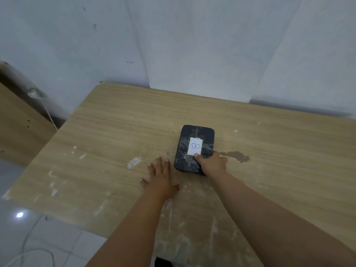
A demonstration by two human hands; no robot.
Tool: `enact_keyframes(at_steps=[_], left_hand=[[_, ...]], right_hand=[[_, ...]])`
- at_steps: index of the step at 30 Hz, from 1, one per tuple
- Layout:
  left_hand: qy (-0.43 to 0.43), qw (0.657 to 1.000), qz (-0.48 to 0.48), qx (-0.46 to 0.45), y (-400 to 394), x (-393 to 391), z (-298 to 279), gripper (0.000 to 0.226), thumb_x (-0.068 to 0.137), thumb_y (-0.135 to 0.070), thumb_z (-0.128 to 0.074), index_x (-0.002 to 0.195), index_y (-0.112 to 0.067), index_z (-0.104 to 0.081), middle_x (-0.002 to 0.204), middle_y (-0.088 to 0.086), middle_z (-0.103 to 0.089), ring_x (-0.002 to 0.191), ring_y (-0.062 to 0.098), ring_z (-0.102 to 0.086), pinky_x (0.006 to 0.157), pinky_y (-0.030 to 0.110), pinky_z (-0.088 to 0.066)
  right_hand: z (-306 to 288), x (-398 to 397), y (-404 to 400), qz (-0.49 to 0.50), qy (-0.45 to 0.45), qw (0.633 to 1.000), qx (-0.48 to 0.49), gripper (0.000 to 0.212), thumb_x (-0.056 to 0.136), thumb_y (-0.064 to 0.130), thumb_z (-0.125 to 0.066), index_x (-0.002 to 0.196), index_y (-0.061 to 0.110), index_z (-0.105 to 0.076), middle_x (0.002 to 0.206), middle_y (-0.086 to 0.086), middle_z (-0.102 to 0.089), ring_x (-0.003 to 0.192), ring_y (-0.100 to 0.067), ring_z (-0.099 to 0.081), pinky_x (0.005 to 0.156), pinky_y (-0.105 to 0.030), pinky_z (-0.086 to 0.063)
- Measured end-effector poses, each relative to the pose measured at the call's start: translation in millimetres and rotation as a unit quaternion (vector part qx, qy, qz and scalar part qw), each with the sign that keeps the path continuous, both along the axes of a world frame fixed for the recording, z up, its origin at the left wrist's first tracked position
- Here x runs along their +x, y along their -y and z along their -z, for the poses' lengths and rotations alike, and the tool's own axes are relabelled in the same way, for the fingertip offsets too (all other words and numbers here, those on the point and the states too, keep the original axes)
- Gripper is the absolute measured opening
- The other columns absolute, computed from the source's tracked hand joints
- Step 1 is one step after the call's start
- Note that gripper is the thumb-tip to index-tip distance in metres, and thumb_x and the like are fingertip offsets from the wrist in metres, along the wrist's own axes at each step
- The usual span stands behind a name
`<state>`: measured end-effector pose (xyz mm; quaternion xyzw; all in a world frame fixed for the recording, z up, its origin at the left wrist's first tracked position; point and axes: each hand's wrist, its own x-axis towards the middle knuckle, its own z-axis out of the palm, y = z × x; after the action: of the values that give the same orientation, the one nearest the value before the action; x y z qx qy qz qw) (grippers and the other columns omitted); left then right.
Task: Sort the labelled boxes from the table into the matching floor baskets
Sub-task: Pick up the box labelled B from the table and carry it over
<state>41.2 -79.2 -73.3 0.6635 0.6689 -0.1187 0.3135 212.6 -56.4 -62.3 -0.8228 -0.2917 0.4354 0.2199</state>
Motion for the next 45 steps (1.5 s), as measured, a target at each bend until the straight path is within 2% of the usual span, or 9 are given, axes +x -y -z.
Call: enact_keyframes(at_steps=[5, 8, 11, 15, 20, 24, 28, 39, 45], left_hand=[[-0.001, 0.998, 0.044, -0.053, -7, -6, -9, 0.105, 0.084, -0.052, -0.060, 0.152, -0.024, 0.016, 0.158, 0.001, 0.034, 0.146, 0.037, 0.026, 0.112, 0.070, -0.011], [0.026, 0.993, 0.068, -0.088, -25, -14, -23, 0.088, 0.094, -0.034, -0.052, 0.153, -0.017, 0.011, 0.162, 0.012, 0.021, 0.148, 0.040, 0.015, 0.121, 0.055, -0.007], [0.200, 0.971, -0.080, -0.099, -50, -23, -47, 0.077, 0.097, -0.012, -0.045, 0.154, -0.021, 0.006, 0.163, 0.018, -0.008, 0.146, 0.036, -0.024, 0.109, 0.045, -0.039], [0.282, 0.950, -0.126, 0.041, -72, -17, -80, 0.063, 0.099, -0.043, -0.034, 0.154, -0.018, -0.014, 0.160, 0.015, -0.024, 0.142, 0.035, -0.034, 0.116, 0.046, -0.030], [0.388, 0.916, -0.101, -0.008, -59, 24, -112, 0.047, 0.091, -0.063, -0.035, 0.122, -0.031, -0.049, 0.129, 0.006, -0.060, 0.113, 0.026, -0.060, 0.094, 0.044, -0.052], [0.421, 0.897, -0.055, -0.125, -22, 67, -132, 0.041, 0.092, -0.061, -0.037, 0.094, -0.027, -0.061, 0.095, 0.003, -0.071, 0.084, 0.024, -0.069, 0.076, 0.034, -0.054], [0.433, 0.892, 0.044, -0.121, 15, 116, -127, 0.048, 0.086, -0.063, -0.050, 0.119, -0.029, -0.059, 0.112, 0.000, -0.071, 0.096, 0.021, -0.071, 0.082, 0.038, -0.059], [0.520, 0.844, 0.000, -0.129, 162, 341, -109, 0.027, 0.090, -0.055, -0.051, 0.100, -0.031, -0.059, 0.108, 0.001, -0.069, 0.098, 0.023, -0.068, 0.088, 0.048, -0.057], [0.522, 0.843, -0.047, -0.122, 242, 467, -87, 0.023, 0.089, -0.056, -0.048, 0.092, -0.035, -0.057, 0.098, -0.003, -0.067, 0.094, 0.023, -0.066, 0.092, 0.051, -0.055]], right_hand=[[-4, 4, 2, 0.059, -0.078, 0.993, 0.069, 0.070, 0.076, 0.040, -0.076, 0.133, 0.011, -0.048, 0.139, -0.016, -0.050, 0.121, -0.037, -0.055, 0.106, -0.050, -0.045], [-15, 12, 15, 0.081, -0.140, 0.980, 0.111, 0.056, 0.072, 0.029, -0.081, 0.120, 0.010, -0.058, 0.126, -0.015, -0.066, 0.110, -0.034, -0.065, 0.098, -0.051, -0.052], [-37, 16, 34, 0.092, -0.191, 0.969, 0.129, 0.050, 0.076, 0.017, -0.080, 0.121, 0.006, -0.061, 0.118, -0.014, -0.070, 0.099, -0.030, -0.069, 0.080, -0.040, -0.059], [-66, 19, 60, 0.068, -0.205, 0.965, 0.148, 0.045, 0.077, 0.014, -0.079, 0.118, 0.006, -0.062, 0.104, -0.010, -0.072, 0.080, -0.019, -0.070, 0.056, -0.024, -0.054], [-94, 39, 96, 0.048, -0.177, 0.972, 0.150, 0.057, 0.070, 0.014, -0.084, 0.119, 0.010, -0.057, 0.109, -0.011, -0.070, 0.096, -0.030, -0.070, 0.077, -0.037, -0.058], [-111, 70, 131, 0.052, -0.171, 0.973, 0.143, 0.045, 0.070, 0.008, -0.082, 0.111, 0.011, -0.064, 0.103, -0.010, -0.072, 0.087, -0.025, -0.069, 0.073, -0.032, -0.056], [-120, 116, 178, 0.087, -0.157, 0.973, 0.142, 0.047, 0.069, 0.007, -0.082, 0.113, 0.007, -0.065, 0.104, -0.012, -0.072, 0.089, -0.026, -0.068, 0.080, -0.035, -0.056], [-123, 305, 337, 0.286, -0.131, 0.922, 0.225, 0.060, 0.073, 0.026, -0.083, 0.123, 0.015, -0.052, 0.112, -0.006, -0.068, 0.093, -0.021, -0.068, 0.069, -0.035, -0.057], [-100, 409, 416, 0.370, -0.093, 0.892, 0.242, 0.068, 0.081, 0.040, -0.073, 0.137, 0.021, -0.040, 0.126, -0.010, -0.062, 0.105, -0.031, -0.067, 0.080, -0.046, -0.060]])
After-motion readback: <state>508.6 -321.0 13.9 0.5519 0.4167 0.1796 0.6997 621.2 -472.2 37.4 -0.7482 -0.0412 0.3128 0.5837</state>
